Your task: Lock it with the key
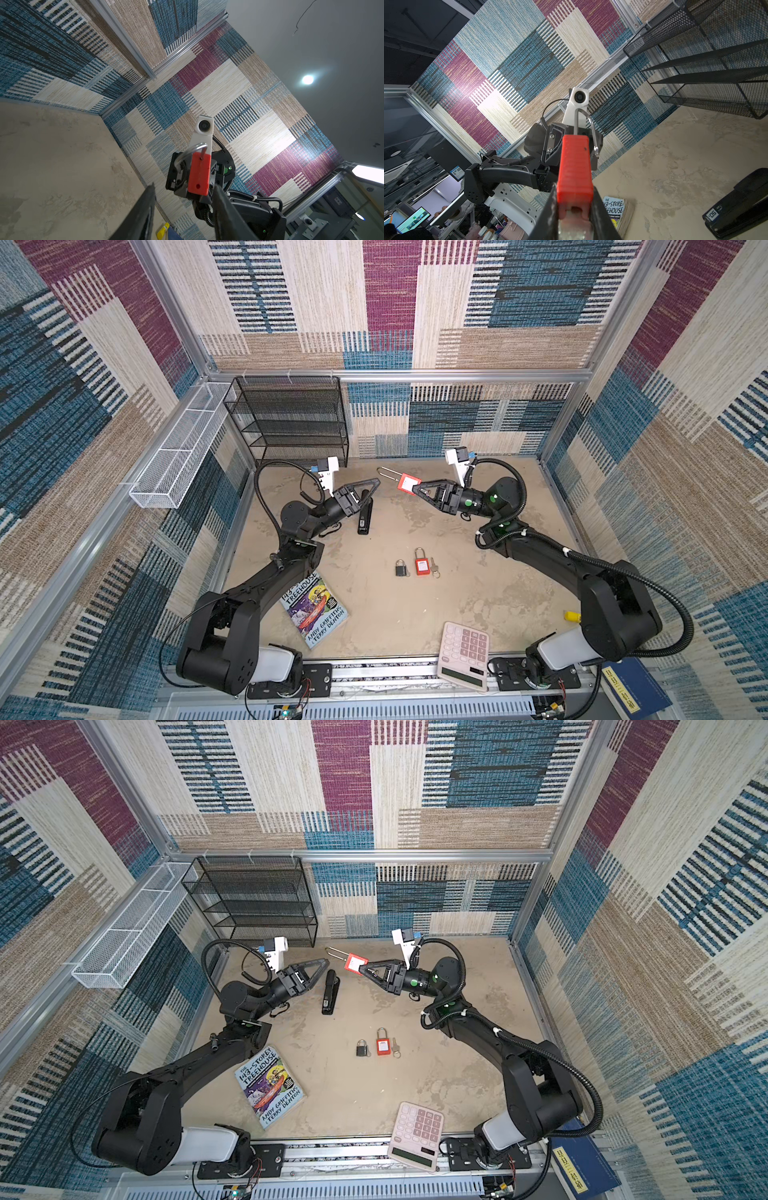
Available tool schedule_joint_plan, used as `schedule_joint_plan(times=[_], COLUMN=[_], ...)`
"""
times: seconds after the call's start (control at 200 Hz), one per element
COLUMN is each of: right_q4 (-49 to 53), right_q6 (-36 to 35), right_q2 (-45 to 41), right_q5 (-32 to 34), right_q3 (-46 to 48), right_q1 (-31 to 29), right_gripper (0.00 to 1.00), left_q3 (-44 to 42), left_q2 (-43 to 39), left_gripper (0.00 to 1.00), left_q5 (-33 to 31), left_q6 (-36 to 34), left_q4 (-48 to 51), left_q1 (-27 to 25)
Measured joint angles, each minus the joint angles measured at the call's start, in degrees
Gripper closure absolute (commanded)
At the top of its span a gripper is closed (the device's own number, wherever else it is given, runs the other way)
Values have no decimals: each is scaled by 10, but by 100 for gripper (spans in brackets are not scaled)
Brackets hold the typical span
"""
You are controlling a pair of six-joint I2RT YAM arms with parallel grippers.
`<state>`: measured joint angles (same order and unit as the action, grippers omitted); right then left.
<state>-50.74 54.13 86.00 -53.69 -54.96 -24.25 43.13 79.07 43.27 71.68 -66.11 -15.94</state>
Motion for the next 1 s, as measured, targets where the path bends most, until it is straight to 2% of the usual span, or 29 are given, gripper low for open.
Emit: schedule_joint_plan(times=[0.341, 0.671, 0.902, 1.002], right_q4=[7, 7, 10, 12], right_q6=[0, 0, 0, 0], right_q2=[0, 7, 16, 19], right_q5=[-14, -23, -23, -23], right_q3=[2, 3, 1, -2], right_q1=[0, -1, -2, -4], right_gripper=[89, 89, 90, 90], left_q3=[8, 13, 13, 13], left_q2=[5, 18, 23, 24], left_gripper=[56, 76, 76, 82], left_q5=[-9, -9, -4, -3], left_q6=[23, 42, 46, 46], left_q4=[-36, -50, -53, -54], left_q1=[9, 10, 9, 9])
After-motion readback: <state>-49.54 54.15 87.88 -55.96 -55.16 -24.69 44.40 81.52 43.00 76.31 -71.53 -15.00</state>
